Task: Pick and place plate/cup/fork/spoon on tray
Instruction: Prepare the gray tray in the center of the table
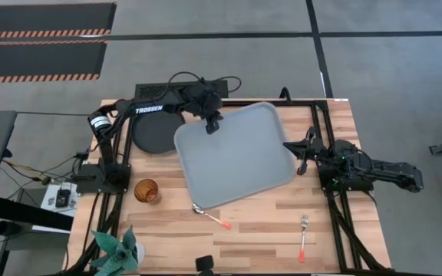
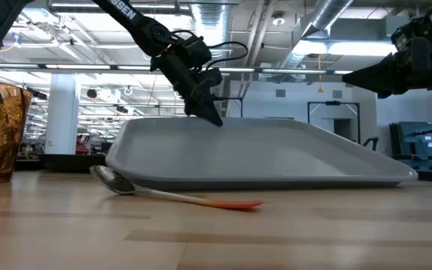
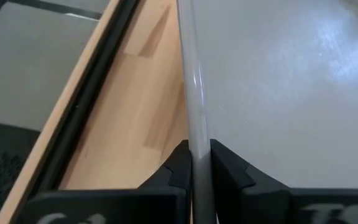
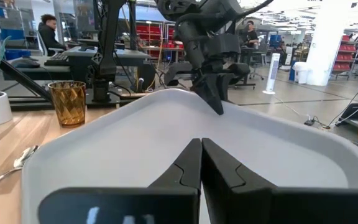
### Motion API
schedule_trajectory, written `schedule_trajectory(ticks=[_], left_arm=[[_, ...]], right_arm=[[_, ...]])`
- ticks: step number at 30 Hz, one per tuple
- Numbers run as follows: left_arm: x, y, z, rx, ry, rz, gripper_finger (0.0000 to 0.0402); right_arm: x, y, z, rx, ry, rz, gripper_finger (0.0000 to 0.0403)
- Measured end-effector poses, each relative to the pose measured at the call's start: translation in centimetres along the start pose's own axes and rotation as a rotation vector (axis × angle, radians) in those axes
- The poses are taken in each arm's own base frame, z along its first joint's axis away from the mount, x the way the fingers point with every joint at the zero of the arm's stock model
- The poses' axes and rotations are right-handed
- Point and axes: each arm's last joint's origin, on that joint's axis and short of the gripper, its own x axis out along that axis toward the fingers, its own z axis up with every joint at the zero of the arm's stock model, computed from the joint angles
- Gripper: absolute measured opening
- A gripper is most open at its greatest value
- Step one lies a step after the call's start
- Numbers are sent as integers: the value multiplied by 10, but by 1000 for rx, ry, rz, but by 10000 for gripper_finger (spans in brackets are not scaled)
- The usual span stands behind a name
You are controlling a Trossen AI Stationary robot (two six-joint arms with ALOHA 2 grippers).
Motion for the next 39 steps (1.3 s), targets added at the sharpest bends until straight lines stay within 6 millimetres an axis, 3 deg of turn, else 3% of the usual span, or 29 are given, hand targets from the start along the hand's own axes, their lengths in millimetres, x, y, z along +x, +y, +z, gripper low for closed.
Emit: schedule_trajectory(ticks=[7, 18, 26, 33, 39], left_arm=[[1, -1, 3, 64, -28, -1, 18], [39, -7, 0, 16, -77, -25, 18], [44, -4, -4, 49, -56, 33, 21], [43, -2, -4, 112, -48, 55, 50], [50, -6, -4, 155, -57, 31, 30]], right_arm=[[0, 0, 0, 0, 0, 0, 27], [0, 0, 0, 0, 0, 1, 28], [0, 0, 0, 0, 0, 1, 29], [0, 0, 0, 0, 0, 1, 27], [0, 0, 0, 0, 0, 1, 29]])
